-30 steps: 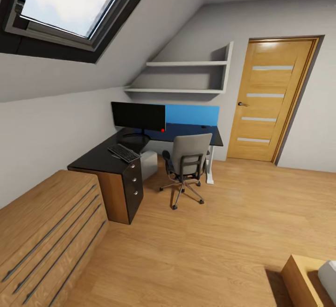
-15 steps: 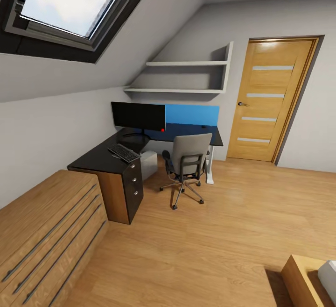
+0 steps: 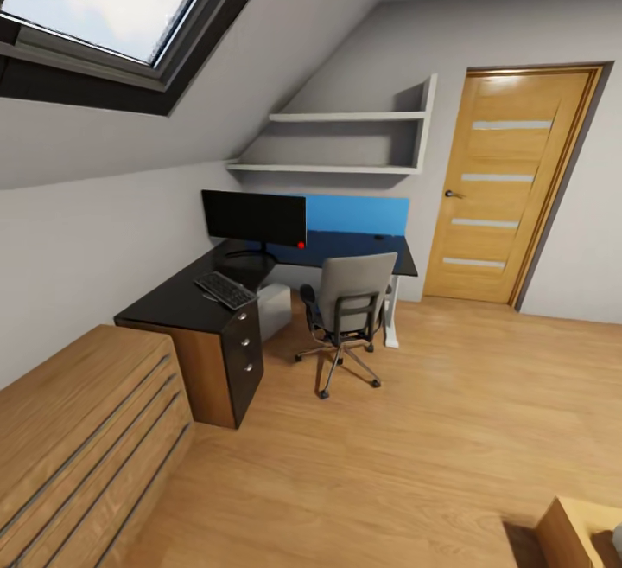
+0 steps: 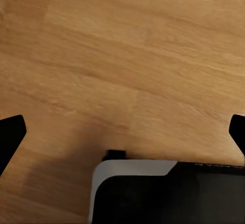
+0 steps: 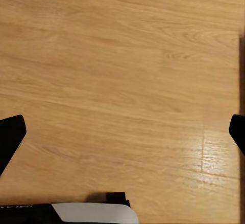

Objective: In the bedroom, organize the workspace by keeping the computer under the desk, ensuring the monitor is on the desk, placing the keyboard on the desk next to the monitor, placing the mouse on the desk next to the keyboard, moving the folder from the swivel chair onto the desk next to the mouse, stacking the notebook on top of the folder with the pen on top of the notebook, and positioning the swivel chair next to the desk.

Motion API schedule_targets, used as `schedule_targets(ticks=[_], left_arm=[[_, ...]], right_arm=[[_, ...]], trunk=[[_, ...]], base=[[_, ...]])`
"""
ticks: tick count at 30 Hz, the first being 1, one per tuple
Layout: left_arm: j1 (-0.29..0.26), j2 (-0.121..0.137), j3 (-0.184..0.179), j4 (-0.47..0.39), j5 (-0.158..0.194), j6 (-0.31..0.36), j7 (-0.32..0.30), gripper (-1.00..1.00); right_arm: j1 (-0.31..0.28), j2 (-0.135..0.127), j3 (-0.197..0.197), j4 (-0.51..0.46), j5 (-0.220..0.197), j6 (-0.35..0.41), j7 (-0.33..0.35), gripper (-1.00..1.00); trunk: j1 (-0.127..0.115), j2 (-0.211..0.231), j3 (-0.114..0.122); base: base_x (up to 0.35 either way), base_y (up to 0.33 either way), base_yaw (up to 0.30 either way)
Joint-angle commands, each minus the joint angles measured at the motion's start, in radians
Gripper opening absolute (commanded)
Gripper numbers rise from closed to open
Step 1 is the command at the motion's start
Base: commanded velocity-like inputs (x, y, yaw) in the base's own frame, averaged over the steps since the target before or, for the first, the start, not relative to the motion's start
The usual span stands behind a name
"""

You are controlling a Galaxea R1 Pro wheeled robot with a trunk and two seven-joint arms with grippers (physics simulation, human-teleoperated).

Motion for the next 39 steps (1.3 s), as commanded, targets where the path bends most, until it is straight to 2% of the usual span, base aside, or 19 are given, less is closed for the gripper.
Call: schedule_targets(ticks=[1,2,5,9,21,39], left_arm=[[0.000,0.003,0.009,-0.001,0.015,-0.001,0.000,1.00],[0.000,0.006,0.034,-0.002,0.057,-0.001,0.001,1.00],[0.000,0.002,0.046,-0.002,0.081,-0.001,0.001,1.00],[0.000,0.004,0.053,-0.006,0.096,-0.002,0.002,1.00],[0.000,0.013,0.094,-0.034,0.100,-0.003,0.002,1.00],[0.000,0.013,0.096,-0.035,0.098,-0.001,0.002,1.00]], right_arm=[[0.000,0.000,0.000,-0.002,0.000,-0.002,-0.001,1.00],[-0.001,0.000,0.000,-0.006,-0.001,-0.002,-0.001,1.00],[-0.002,-0.002,0.000,-0.007,-0.001,-0.002,-0.001,1.00],[-0.003,-0.003,0.000,-0.009,-0.001,-0.003,-0.001,1.00],[-0.003,-0.005,0.003,-0.008,0.005,-0.006,0.000,1.00],[-0.003,-0.006,0.006,-0.011,0.007,-0.007,0.002,1.00]], trunk=[[0.001,-0.001,-0.001],[0.001,-0.001,-0.001],[0.001,-0.001,-0.001],[0.001,-0.001,-0.001],[0.001,-0.001,-0.001],[0.001,-0.001,-0.017]], base=[[0.325,0.000,0.000],[0.326,0.000,0.000],[0.326,0.000,0.000],[0.300,0.000,-0.014],[0.070,0.000,-0.213],[0.275,0.000,-0.208]])
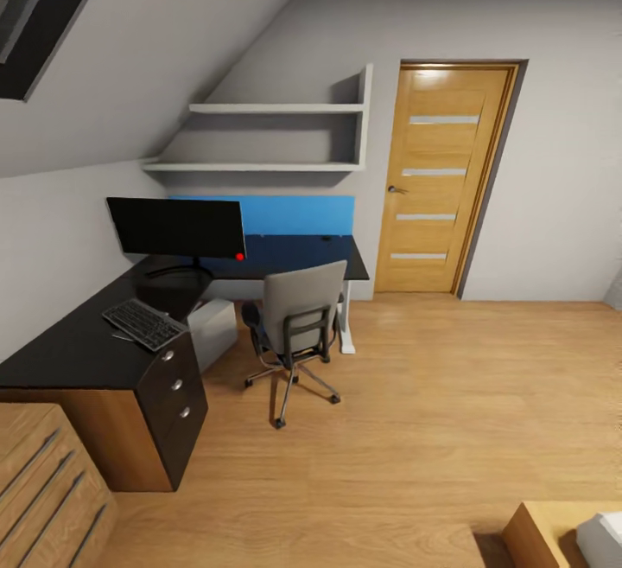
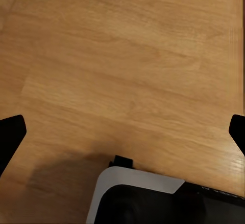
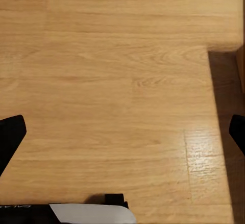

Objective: In the bedroom, organize the workspace by keeping the computer under the desk, ensuring the monitor is on the desk, placing the keyboard on the desk next to the monitor, placing the mouse on the desk next to the keyboard, moving the folder from the swivel chair onto the desk next to the mouse, stacking the notebook on top of the folder with the pen on top of the notebook, and positioning the swivel chair next to the desk.

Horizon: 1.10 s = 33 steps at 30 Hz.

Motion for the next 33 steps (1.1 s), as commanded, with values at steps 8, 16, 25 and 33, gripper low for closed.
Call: schedule_targets(ticks=[8,16,25,33], left_arm=[[0.000,0.000,-0.003,-0.001,0.012,-0.007,0.001,1.00],[0.000,0.001,-0.001,-0.003,0.012,-0.018,0.001,1.00],[0.000,0.004,-0.001,-0.004,0.012,-0.019,0.001,1.00],[0.000,0.006,-0.001,-0.005,0.012,-0.020,0.000,1.00]], right_arm=[[0.000,-0.001,0.000,-0.010,0.000,-0.001,-0.002,1.00],[0.000,-0.001,0.000,-0.013,0.000,-0.001,-0.002,1.00],[0.000,-0.001,0.000,-0.013,0.000,-0.002,-0.002,1.00],[0.000,0.000,0.001,-0.012,0.000,-0.002,0.002,1.00]], trunk=[[0.001,-0.001,-0.013],[0.001,-0.001,-0.026],[0.001,-0.001,-0.031],[0.001,-0.001,-0.027]], base=[[0.064,0.000,-0.145],[0.205,0.000,-0.039],[0.038,0.000,-0.019],[0.029,0.000,-0.199]])
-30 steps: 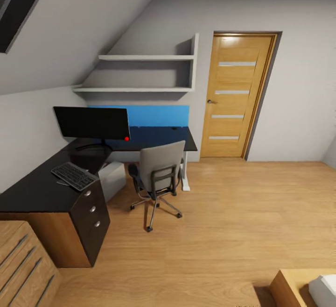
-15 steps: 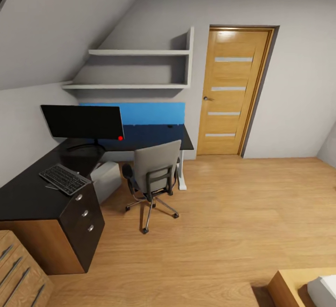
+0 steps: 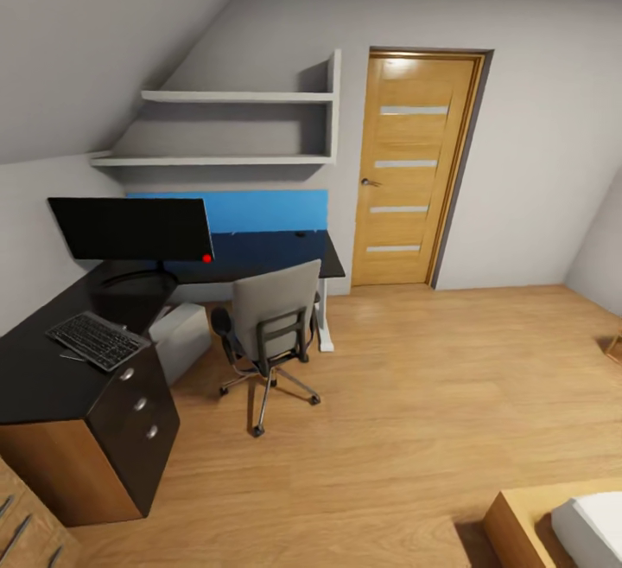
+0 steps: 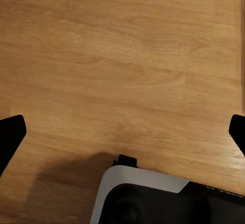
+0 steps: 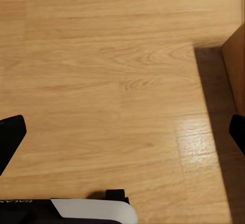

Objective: In the bedroom, organize the workspace by keeping the computer under the desk, ensuring the monitor is on the desk, placing the keyboard on the desk next to the monitor, placing the mouse on the desk next to the keyboard, moving the folder from the swivel chair onto the desk next to the mouse, stacking the notebook on top of the folder with the pen on top of the notebook, and positioning the swivel chair next to the desk.

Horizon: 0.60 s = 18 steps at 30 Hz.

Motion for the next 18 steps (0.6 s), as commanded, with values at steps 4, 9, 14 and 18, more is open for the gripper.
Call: schedule_targets(ticks=[4,9,14,18], left_arm=[[0.000,0.001,-0.004,-0.001,0.009,-0.002,0.001,1.00],[0.001,0.001,-0.004,-0.001,0.009,-0.002,0.001,1.00],[0.000,0.001,-0.005,-0.001,0.009,-0.002,0.000,1.00],[0.000,0.000,-0.005,0.000,0.009,-0.002,0.000,1.00]], right_arm=[[0.000,0.001,0.001,0.000,0.000,-0.002,-0.001,1.00],[0.000,0.003,0.002,0.005,0.006,-0.001,-0.001,1.00],[0.000,0.003,0.002,0.007,0.010,-0.001,-0.001,1.00],[0.000,0.003,0.002,0.007,0.011,-0.001,-0.002,1.00]], trunk=[[0.000,-0.001,0.001],[0.000,-0.001,0.003],[0.000,-0.001,0.003],[0.000,-0.001,0.003]], base=[[0.216,0.000,-0.240],[0.252,0.000,-0.166],[0.086,0.000,-0.043],[0.042,0.000,-0.014]])
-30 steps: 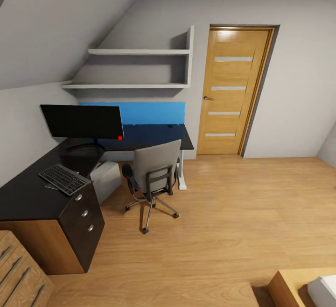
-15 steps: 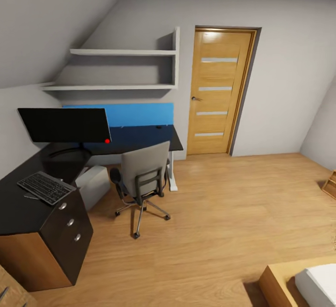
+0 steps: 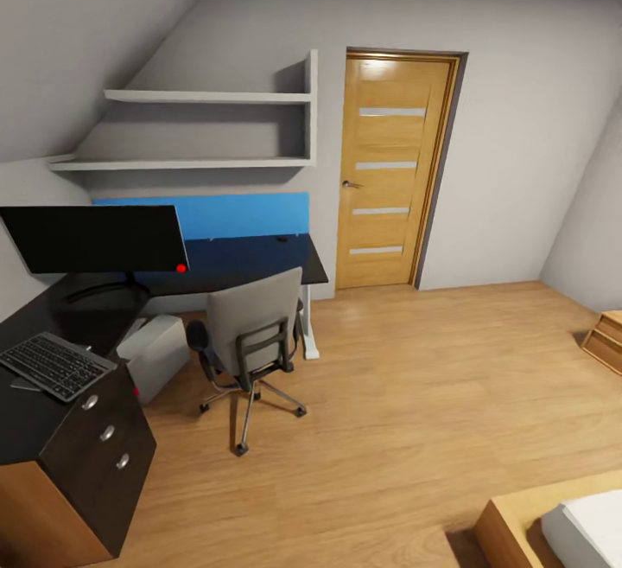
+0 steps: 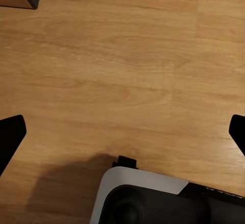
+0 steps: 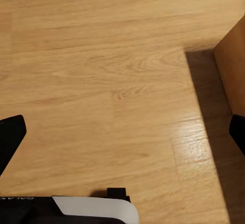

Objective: In the bedroom, organize the workspace by keeping the computer under the desk, ensuring the monitor is on the desk, placing the keyboard on the desk next to the monitor, placing the mouse on the desk next to the keyboard, moving the folder from the swivel chair onto the desk next to the mouse, stacking the notebook on top of the folder with the pen on top of the notebook, and positioning the swivel chair next to the desk.

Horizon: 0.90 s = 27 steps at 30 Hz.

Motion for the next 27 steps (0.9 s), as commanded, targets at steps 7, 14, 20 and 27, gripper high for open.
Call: schedule_targets(ticks=[7,14,20,27], left_arm=[[0.000,-0.001,-0.004,-0.001,0.009,-0.001,0.001,1.00],[0.000,-0.001,-0.004,0.000,0.008,-0.001,0.001,1.00],[0.000,-0.001,-0.004,0.000,0.008,-0.001,0.001,1.00],[0.000,-0.001,-0.004,0.000,0.008,-0.001,0.001,1.00]], right_arm=[[0.000,-0.001,0.000,0.001,0.002,-0.002,-0.003,1.00],[0.000,0.000,-0.001,0.003,0.002,-0.002,-0.003,1.00],[0.000,0.000,-0.001,0.004,0.001,-0.002,-0.003,1.00],[0.000,-0.001,-0.001,0.003,0.001,-0.002,-0.005,1.00]], trunk=[[0.000,-0.001,-0.001],[0.000,-0.001,-0.001],[0.000,-0.001,-0.001],[0.000,-0.001,-0.001]], base=[[0.231,0.000,-0.003],[0.311,0.000,0.000],[0.322,0.000,0.000],[0.314,0.000,0.000]])
